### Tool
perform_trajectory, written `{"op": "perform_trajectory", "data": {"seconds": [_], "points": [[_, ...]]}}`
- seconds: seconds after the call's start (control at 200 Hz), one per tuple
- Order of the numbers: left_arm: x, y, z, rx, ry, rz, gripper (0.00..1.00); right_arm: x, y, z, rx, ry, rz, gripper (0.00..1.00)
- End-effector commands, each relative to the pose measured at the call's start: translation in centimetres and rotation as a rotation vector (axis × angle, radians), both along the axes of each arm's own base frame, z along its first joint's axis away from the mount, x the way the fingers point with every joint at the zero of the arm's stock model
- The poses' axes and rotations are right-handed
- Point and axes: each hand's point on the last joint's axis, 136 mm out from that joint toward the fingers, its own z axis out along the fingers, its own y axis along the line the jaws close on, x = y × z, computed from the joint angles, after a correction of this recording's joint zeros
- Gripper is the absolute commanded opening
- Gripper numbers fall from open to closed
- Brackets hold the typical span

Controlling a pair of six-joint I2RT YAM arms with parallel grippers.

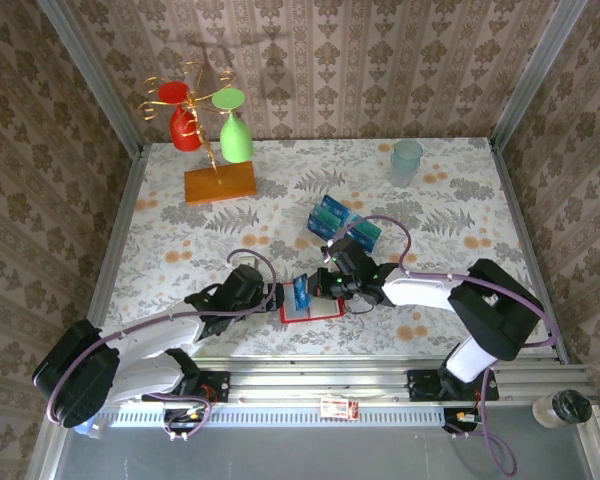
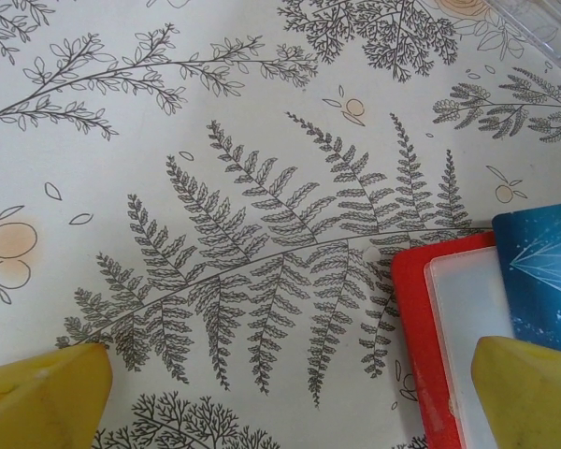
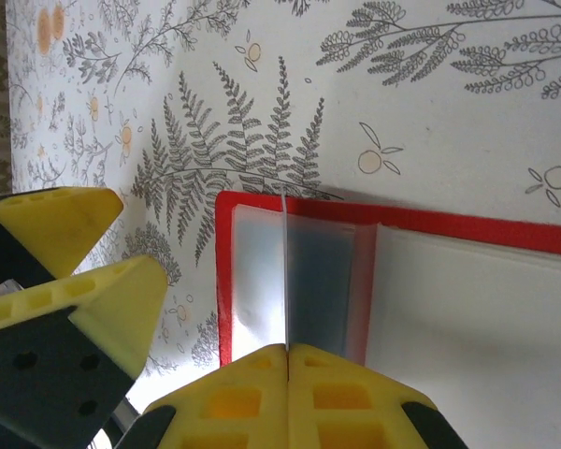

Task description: Put the credit cards into the card holder

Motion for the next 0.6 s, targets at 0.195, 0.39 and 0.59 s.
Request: {"op": "perform_trajectory", "data": {"seconds": [0.195, 0.39, 0.59], "points": [[-1.2, -0.4, -0.9, 0.064, 0.005, -0.029, 1.00, 0.0, 0.1, -1.1, 0.007, 0.011, -0.029, 0.00], [-1.7, -0.8, -1.9, 0.092, 0.015, -0.040, 1.00, 0.0, 0.1, -1.1, 0.005, 0.011, -0.027, 0.00], [-2.0, -0.9, -2.7, 0.127, 0.028, -0.051, 1.00, 0.0, 0.2, -1.0, 0.012, 0.014, -0.024, 0.00]]}}
